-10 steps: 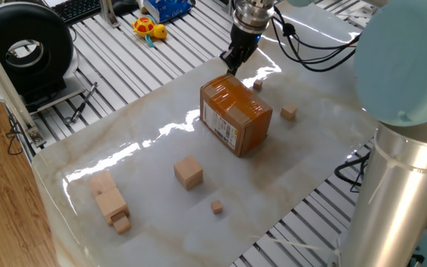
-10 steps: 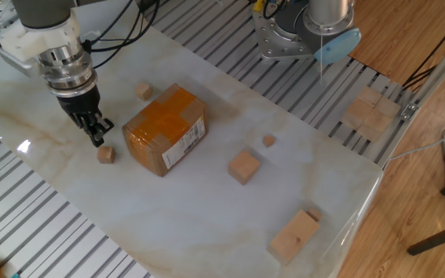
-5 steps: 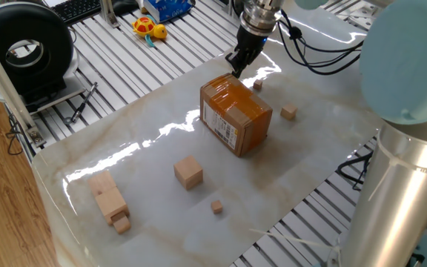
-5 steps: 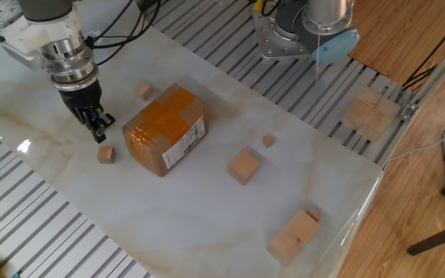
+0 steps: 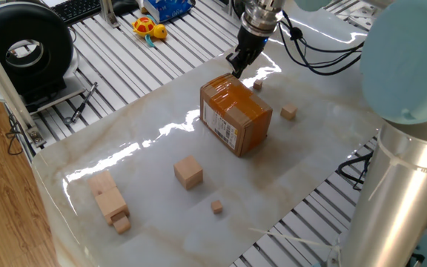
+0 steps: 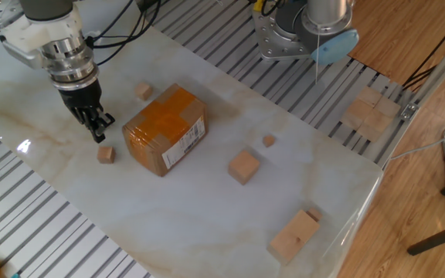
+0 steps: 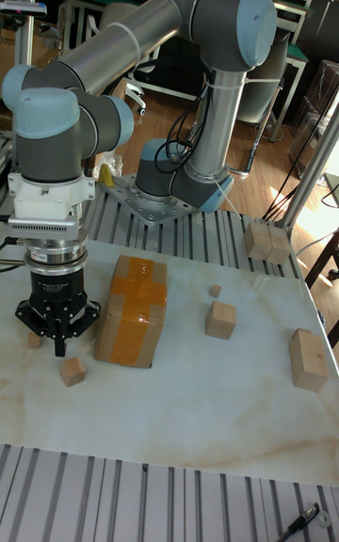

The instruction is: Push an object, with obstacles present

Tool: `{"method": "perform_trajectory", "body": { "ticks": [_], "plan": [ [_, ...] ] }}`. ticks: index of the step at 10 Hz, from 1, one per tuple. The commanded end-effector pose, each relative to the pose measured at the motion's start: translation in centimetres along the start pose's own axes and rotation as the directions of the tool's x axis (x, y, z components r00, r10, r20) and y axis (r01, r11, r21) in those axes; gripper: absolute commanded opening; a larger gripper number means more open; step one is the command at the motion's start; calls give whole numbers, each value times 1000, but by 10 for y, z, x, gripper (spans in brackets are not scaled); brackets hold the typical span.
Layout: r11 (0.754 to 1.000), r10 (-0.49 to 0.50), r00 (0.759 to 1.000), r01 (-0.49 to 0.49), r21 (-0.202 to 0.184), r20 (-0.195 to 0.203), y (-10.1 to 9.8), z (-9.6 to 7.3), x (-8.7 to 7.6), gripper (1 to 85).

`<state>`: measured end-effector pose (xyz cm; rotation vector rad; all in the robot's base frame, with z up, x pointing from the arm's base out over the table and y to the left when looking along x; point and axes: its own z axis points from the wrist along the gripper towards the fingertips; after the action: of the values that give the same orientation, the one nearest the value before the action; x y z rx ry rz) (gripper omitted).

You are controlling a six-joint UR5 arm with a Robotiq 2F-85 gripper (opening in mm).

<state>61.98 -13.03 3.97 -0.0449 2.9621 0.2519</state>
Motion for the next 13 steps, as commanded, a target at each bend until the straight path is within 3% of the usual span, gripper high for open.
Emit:
{"method": "perform_trajectory", "body": {
  "ticks": [1, 9, 13],
  "plan": [
    [1000, 3, 1000, -3, -1, 10, -2, -1, -2, 13],
    [1000, -17, 1000, 17, -9, 18, 2, 13, 12, 13],
    [999, -33, 999, 33, -23, 30, 8, 20, 2, 13]
  ]
}}
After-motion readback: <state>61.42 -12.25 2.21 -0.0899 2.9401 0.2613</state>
